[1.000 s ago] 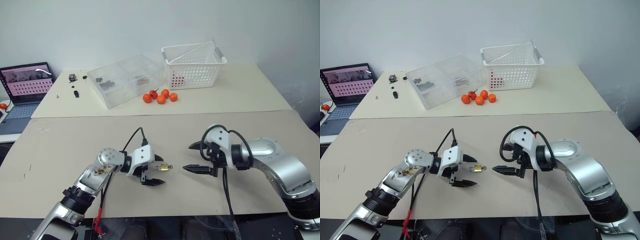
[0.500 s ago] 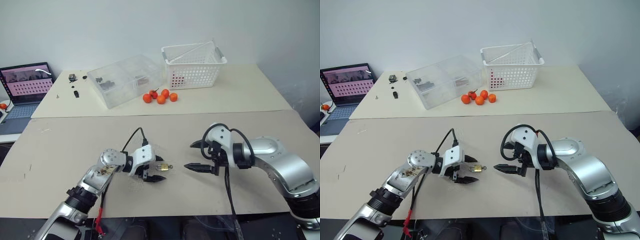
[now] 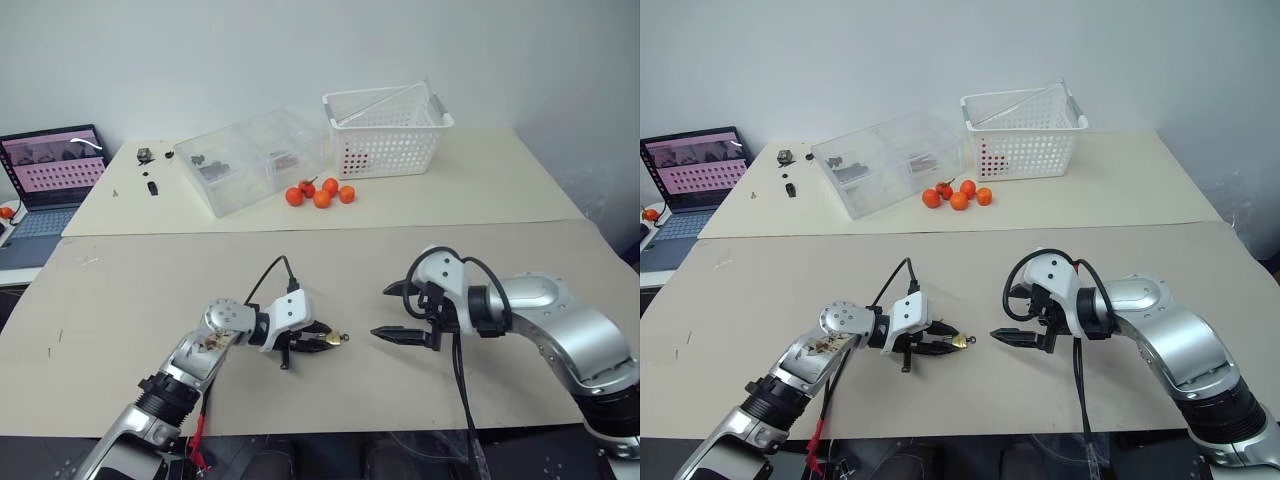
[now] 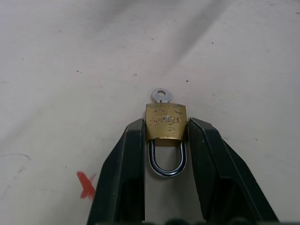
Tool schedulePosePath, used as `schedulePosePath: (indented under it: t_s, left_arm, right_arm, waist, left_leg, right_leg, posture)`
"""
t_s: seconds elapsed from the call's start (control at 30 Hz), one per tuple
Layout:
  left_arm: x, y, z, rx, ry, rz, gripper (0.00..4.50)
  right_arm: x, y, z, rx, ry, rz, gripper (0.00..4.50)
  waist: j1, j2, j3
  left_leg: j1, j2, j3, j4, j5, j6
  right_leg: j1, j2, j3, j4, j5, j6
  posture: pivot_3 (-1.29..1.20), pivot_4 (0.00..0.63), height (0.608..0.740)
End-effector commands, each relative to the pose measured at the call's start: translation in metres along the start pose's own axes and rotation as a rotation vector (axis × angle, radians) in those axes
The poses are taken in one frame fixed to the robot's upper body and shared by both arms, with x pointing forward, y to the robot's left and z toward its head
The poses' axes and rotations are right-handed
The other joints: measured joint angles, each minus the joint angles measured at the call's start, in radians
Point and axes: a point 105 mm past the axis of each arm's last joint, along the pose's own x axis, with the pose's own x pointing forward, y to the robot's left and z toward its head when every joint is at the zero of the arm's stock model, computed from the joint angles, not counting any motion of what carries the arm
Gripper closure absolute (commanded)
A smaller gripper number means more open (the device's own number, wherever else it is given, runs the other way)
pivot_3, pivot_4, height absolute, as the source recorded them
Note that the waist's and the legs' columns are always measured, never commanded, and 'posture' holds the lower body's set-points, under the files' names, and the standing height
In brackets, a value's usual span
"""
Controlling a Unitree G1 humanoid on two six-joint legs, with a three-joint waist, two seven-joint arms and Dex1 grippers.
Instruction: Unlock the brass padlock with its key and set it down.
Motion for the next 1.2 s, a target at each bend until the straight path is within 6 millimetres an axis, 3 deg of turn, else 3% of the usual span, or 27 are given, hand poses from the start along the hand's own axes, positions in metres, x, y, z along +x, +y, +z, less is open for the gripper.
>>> schedulePosePath:
  t_s: [0.03, 0.23, 0.4, 0.73, 0.93, 1.2]
  left_arm:
    - [-0.014, 0.015, 0.012, -0.010, -0.020, 0.018, 3.67]
    - [-0.040, 0.045, 0.033, -0.050, -0.026, -0.032, 3.67]
    - [-0.046, 0.068, 0.054, -0.086, -0.055, -0.079, 3.67]
    - [-0.029, 0.047, 0.080, -0.384, -0.131, -0.401, 3.67]
    - [-0.027, 0.046, 0.072, -0.523, -0.138, -0.449, 3.67]
    - [-0.024, 0.052, 0.077, -0.516, -0.147, -0.451, 3.67]
  right_arm:
    - [-0.007, -0.001, 0.011, -0.076, -0.015, -0.014, 0.00]
    - [-0.004, 0.002, 0.004, -0.275, 0.028, -0.072, 0.00]
    - [0.002, -0.002, -0.014, -0.484, 0.084, -0.184, 0.00]
    - [0.006, -0.007, -0.007, -0.806, -0.023, -0.406, 0.00]
    - [0.003, 0.003, -0.005, -0.857, -0.091, -0.440, 0.00]
    - [0.003, 0.018, -0.007, -0.832, -0.142, -0.392, 0.00]
  waist:
    - [0.000, 0.000, 0.000]
    - [0.000, 0.000, 0.000]
    - [-0.001, 0.000, 0.000]
    - [-0.010, -0.002, 0.001]
    - [-0.011, -0.002, 0.001]
    - [-0.006, -0.004, 0.002]
  left_leg:
    - [0.000, 0.000, 0.000, 0.000, 0.000, 0.000]
    - [0.000, 0.000, 0.002, 0.000, 0.000, 0.000]
    - [-0.001, 0.000, 0.005, 0.000, 0.000, 0.000]
    - [0.000, -0.003, 0.005, 0.002, 0.000, 0.000]
    - [0.000, -0.002, 0.005, 0.003, 0.000, 0.000]
    - [0.000, -0.003, 0.005, 0.003, 0.000, 0.000]
  right_leg:
    - [0.000, 0.000, 0.000, 0.000, 0.000, 0.000]
    - [0.000, 0.001, -0.002, 0.000, 0.000, 0.000]
    - [0.000, 0.001, -0.006, 0.000, 0.000, 0.001]
    - [0.000, 0.002, -0.005, 0.001, -0.001, 0.001]
    - [0.000, 0.003, -0.005, 0.002, -0.001, 0.001]
    - [0.001, 0.003, -0.005, 0.001, -0.001, 0.001]
  posture:
    - [0.00, 0.150, 0.740]
    - [0.00, 0.150, 0.740]
    - [0.00, 0.150, 0.740]
    - [0.00, 0.150, 0.740]
    - [0.00, 0.150, 0.740]
    - [0.00, 0.150, 0.740]
